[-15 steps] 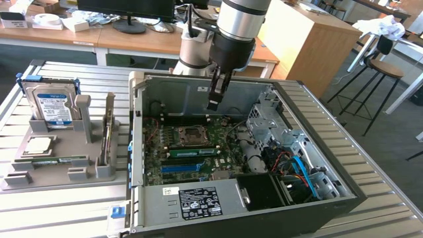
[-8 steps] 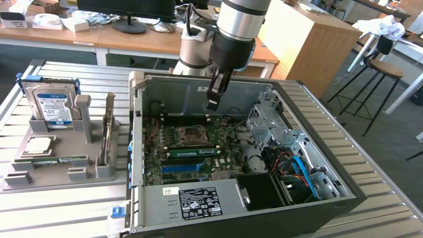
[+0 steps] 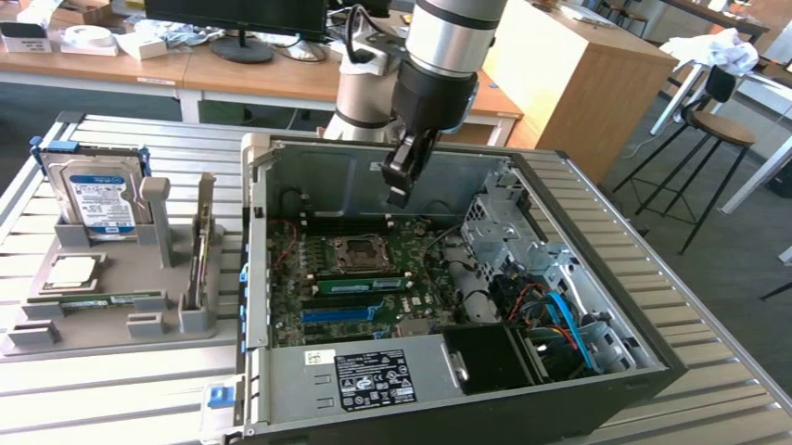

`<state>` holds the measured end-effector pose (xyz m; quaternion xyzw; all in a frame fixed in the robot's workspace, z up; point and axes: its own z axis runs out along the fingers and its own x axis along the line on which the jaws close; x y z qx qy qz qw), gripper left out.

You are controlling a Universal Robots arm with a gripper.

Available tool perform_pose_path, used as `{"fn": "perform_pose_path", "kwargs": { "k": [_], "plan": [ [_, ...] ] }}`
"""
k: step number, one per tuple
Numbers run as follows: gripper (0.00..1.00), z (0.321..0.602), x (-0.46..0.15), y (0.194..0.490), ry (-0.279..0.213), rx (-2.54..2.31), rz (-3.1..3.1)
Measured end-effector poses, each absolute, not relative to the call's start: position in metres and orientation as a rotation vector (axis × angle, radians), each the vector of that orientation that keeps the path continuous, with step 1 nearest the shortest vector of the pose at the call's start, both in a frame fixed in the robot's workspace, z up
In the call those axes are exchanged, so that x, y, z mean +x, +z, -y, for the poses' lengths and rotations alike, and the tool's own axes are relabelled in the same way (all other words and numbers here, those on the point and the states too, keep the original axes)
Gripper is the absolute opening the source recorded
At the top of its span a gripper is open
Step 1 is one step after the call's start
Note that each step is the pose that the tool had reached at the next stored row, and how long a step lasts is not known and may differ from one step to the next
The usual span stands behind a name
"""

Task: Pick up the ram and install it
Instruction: 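Press down the ram until it locks into place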

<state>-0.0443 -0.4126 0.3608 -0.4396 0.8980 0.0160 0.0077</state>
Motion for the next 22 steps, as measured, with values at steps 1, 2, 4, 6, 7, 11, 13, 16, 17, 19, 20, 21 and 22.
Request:
{"fn": "perform_pose_path", "kwargs": {
  "k": [1, 2, 4, 6, 7, 11, 13, 16, 17, 19, 20, 21, 22],
  "plan": [
    [0.1, 0.4126, -0.0443, 0.3607, 0.05, -1.35, -2.819],
    [0.1, 0.4126, -0.0443, 0.3607, 0.05, -1.327, -2.83],
    [0.1, 0.4126, -0.0443, 0.3605, 0.049, -1.279, -2.851],
    [0.1, 0.4126, -0.0443, 0.3604, 0.049, -1.237, -2.869],
    [0.1, 0.4126, -0.0443, 0.3603, 0.049, -1.218, -2.877],
    [0.1, 0.4126, -0.0444, 0.36, 0.048, -1.132, -2.911],
    [0.1, 0.4126, -0.0445, 0.3594, 0.046, -0.954, -2.972],
    [0.1, 0.4126, -0.0448, 0.3586, 0.044, -0.76, -3.025],
    [0.1, 0.4126, -0.0449, 0.3586, 0.044, -0.739, -3.031],
    [0.1, 0.4126, -0.045, 0.3584, 0.043, -0.7, -3.039],
    [0.1, 0.4126, -0.0451, 0.3584, 0.043, -0.68, -3.044],
    [0.1, 0.4126, -0.0451, 0.3583, 0.043, -0.66, -3.048],
    [0.1, 0.4126, -0.0451, 0.3582, 0.042, -0.64, -3.052]
  ]
}}
